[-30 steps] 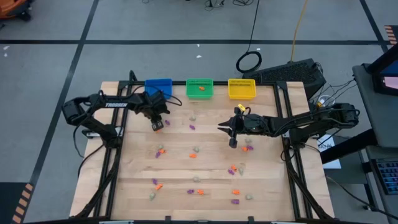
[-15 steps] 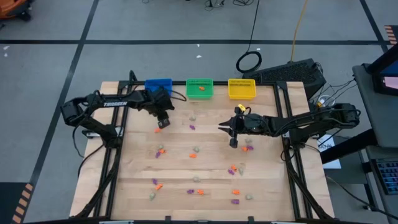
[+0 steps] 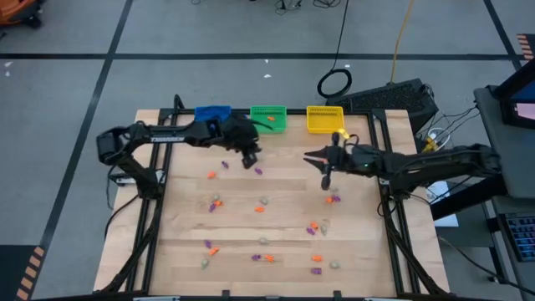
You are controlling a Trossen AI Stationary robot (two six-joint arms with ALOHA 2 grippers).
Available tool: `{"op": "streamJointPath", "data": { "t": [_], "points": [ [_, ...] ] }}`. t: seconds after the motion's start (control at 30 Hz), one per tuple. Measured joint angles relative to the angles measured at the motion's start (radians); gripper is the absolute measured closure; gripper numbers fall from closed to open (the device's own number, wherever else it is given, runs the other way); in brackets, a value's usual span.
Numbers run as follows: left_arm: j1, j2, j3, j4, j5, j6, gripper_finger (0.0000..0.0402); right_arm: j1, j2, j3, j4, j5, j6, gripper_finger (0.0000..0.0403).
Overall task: Sort Halloween decoration
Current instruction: Put the grey skull toy into the yellow basket
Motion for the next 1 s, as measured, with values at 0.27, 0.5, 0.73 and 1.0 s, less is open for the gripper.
{"op": "streamJointPath", "data": {
  "t": [0.27,0.5,0.73,1.0],
  "points": [
    [-0.012,0.252,0.302,0.026,-0.016,-0.001,0.0362,-0.006,-0.156,0.0,-0.039,0.1,-0.034,0.0342],
    [-0.019,0.441,0.527,0.105,-0.055,-0.08,0.0362,-0.008,-0.251,0.0,-0.038,0.187,-0.065,0.0342],
    [-0.016,0.609,0.731,0.206,-0.186,-0.161,0.0362,-0.008,-0.303,0.0,-0.038,0.187,-0.084,0.0342],
    [0.013,0.766,0.911,0.189,-0.202,-0.215,0.0362,-0.008,-0.311,0.0,-0.039,0.187,-0.117,0.0342]
  ]
}}
